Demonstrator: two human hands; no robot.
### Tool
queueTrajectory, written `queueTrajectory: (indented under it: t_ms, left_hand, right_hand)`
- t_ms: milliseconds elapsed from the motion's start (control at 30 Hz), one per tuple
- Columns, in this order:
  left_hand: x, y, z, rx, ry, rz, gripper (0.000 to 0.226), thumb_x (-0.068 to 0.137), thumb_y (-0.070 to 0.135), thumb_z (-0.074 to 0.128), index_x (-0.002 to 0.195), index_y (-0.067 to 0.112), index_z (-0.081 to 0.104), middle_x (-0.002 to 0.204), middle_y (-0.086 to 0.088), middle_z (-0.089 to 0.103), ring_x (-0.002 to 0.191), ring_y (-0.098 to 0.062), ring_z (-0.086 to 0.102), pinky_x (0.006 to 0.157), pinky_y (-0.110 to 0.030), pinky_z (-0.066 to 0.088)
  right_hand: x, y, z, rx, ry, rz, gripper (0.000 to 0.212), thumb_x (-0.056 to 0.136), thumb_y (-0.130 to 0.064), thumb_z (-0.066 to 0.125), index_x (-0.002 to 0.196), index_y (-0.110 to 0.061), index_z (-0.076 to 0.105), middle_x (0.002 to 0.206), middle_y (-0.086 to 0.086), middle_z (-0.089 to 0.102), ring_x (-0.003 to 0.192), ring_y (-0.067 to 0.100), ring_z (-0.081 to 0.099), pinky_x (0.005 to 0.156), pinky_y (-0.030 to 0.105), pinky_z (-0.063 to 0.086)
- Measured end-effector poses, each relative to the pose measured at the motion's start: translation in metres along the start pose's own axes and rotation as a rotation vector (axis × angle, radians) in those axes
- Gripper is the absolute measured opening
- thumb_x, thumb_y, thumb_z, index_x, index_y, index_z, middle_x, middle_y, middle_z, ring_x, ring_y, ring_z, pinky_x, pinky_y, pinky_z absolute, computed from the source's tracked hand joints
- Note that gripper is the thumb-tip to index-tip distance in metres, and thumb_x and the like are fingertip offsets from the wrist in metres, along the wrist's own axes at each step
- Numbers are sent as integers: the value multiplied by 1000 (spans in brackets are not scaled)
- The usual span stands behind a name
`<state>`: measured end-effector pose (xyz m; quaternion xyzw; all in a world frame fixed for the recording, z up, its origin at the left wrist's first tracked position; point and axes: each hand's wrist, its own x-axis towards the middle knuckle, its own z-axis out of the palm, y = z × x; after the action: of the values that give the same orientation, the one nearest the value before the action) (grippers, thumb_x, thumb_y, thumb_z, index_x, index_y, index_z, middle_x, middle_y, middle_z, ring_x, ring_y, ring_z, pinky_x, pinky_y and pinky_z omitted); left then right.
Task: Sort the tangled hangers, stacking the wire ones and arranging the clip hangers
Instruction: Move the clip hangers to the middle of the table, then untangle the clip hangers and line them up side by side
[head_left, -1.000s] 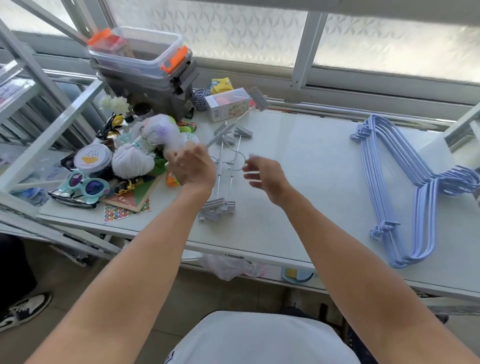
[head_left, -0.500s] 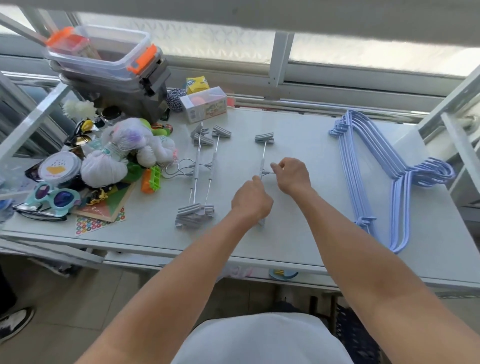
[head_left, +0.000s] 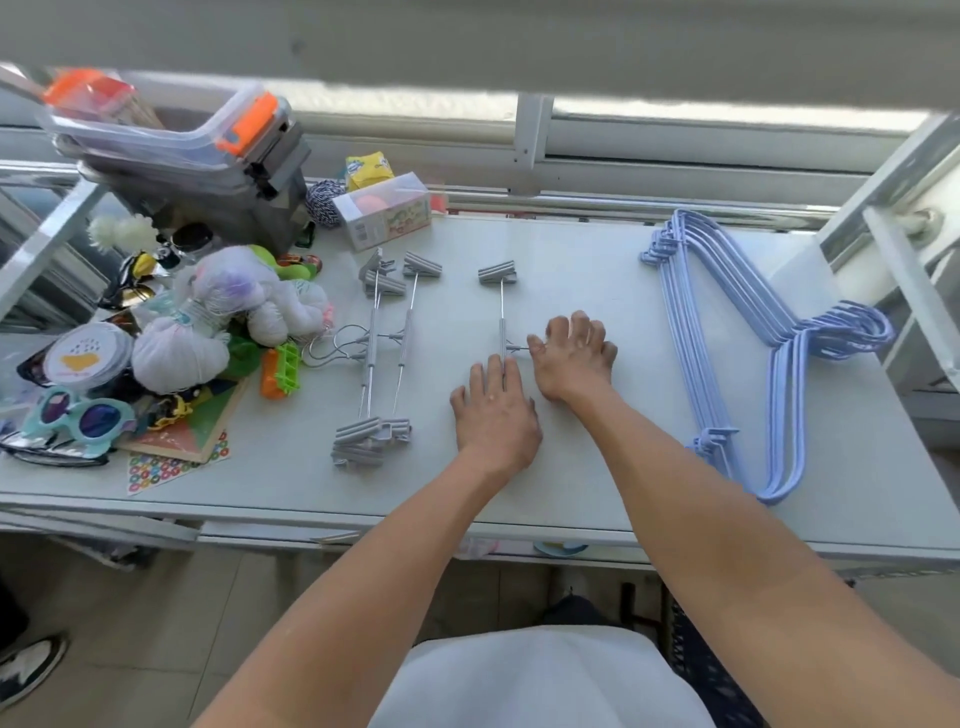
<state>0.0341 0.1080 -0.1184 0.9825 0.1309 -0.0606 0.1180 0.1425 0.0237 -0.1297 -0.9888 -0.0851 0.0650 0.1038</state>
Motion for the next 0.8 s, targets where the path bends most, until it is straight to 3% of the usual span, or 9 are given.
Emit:
queueTrajectory:
  t_ms: [133,233,300,367,433,467,600,667,800]
  left_hand:
    - [10,-14,-4,28,-56,46,62,99,38,28,153,15,7,162,-1,7,147,-24,7,110,-48,20]
    - [12,-14,-10,3,-169,70,66,98,45,24,154,15,4,163,-1,2,148,-24,0,113,-49,14]
    - [9,-12,-16,-78,-185,82,64,98,48,25,152,14,17,160,-3,15,148,-24,4,113,-48,12]
    - [8,-16,-30,-117,33,80,49,97,42,32,137,16,44,145,-2,43,141,-25,21,108,-46,20]
    - [11,-29,-50,-35,318,-41,38,90,30,42,122,17,58,129,-2,57,130,-26,36,99,-44,28]
    - [15,-40,-61,-13,376,-154,38,84,25,46,119,16,59,126,-4,57,125,-27,39,96,-44,30]
    - [24,-90,-87,-76,134,-631,51,81,24,47,130,10,44,133,-14,48,123,-32,43,97,-46,31]
    - [23,-106,-87,-77,45,-655,52,85,23,43,135,12,38,131,-13,54,121,-31,50,98,-43,30]
    - [24,-119,-90,-91,226,-575,29,88,19,45,116,17,51,110,-13,66,104,-31,61,90,-40,33]
  right_hand:
    - [3,26,-8,310,131,-86,23,93,-31,53,108,-21,67,126,5,53,123,28,44,98,39,37]
    - [-2,37,-7,373,199,-75,13,88,-22,63,97,-20,73,115,4,59,116,29,48,94,36,41]
    - [-4,35,-9,369,200,-29,12,86,-20,63,94,-20,72,114,4,58,116,29,47,94,35,41]
    - [-3,32,-13,338,193,24,13,85,-19,61,94,-18,70,117,5,57,117,30,45,93,35,40]
    - [-2,28,-16,286,190,75,16,84,-18,55,94,-17,68,119,7,55,117,31,44,92,35,39]
    - [-4,25,-17,259,189,106,19,84,-19,53,96,-16,67,119,7,54,117,31,44,93,36,39]
    - [-10,10,-16,244,272,197,26,84,-20,50,105,-13,64,123,9,52,121,31,40,97,38,37]
    - [-13,-2,-14,270,325,156,26,84,-17,50,105,-12,64,123,9,52,123,31,38,97,38,36]
    - [-14,-27,-16,321,350,68,24,83,-15,49,101,-12,65,121,7,54,124,30,38,96,36,35]
